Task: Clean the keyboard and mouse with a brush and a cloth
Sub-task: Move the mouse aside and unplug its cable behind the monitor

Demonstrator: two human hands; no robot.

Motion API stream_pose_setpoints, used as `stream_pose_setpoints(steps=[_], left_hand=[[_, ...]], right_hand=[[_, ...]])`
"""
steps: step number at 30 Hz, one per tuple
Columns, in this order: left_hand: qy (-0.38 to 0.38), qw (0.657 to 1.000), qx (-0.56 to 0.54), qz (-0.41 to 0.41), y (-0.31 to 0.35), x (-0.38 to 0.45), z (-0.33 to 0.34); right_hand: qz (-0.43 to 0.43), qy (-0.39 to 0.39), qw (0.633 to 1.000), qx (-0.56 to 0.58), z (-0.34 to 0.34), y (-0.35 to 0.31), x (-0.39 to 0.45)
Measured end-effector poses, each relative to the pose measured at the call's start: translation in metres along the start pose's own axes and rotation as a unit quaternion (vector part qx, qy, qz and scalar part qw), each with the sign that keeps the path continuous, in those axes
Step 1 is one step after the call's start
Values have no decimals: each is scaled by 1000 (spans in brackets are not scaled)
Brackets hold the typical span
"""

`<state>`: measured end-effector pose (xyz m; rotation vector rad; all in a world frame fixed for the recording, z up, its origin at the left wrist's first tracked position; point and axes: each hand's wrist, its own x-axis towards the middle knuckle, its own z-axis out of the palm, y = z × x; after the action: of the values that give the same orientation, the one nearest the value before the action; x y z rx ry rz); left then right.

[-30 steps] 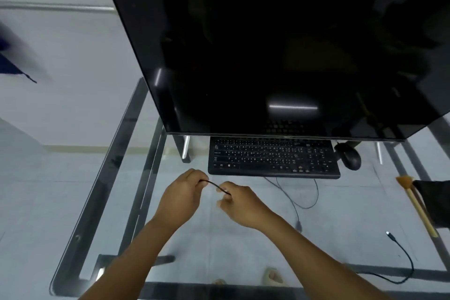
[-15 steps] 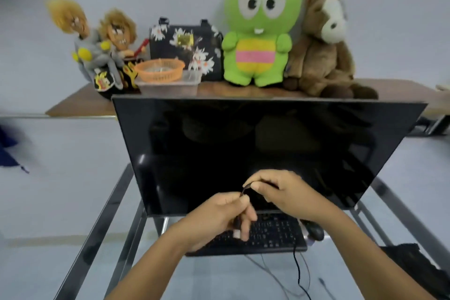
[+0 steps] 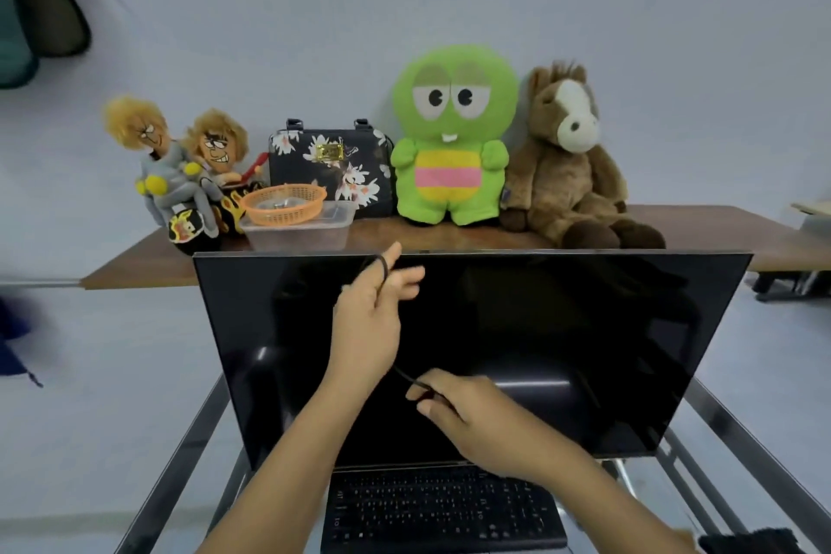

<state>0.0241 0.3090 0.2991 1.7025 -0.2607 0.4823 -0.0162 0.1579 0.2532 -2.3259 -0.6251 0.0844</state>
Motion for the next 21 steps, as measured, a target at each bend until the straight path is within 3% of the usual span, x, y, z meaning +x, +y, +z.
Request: stream_pose_setpoints(steps=[2,4,7,9,11,14,16,18,21], left_hand=[[-25,979,197,49,-21,-6,-5],[-63,974,215,21,-33,-16,-10],[-147,983,56,-95,-29,-33,-14],[-197,961,-63,-185,-15,-44,-14],[-224,915,-225,-248,-1,-50,-11],[-220,840,-432,-243,15,-47,-4],[-172,823,-500,-208,23,-39,2],[-102,836,-509,-176,25,-27,6],[6,918,-384,-100,18,-12,5]], right_hand=[[-63,23,997,-45,-9,-11,7],[-99,49,992,-64,-23,-17,16],[-134,88,985,-65,-46,-18,27],[-139,105,985,-19,-58,-17,33],[-123,113,986,31,-65,-14,39],[-105,126,983,77,-59,-4,44],[-89,136,982,92,-44,3,46],[-60,139,984,96,-25,8,46],[-36,98,992,73,1,12,39]])
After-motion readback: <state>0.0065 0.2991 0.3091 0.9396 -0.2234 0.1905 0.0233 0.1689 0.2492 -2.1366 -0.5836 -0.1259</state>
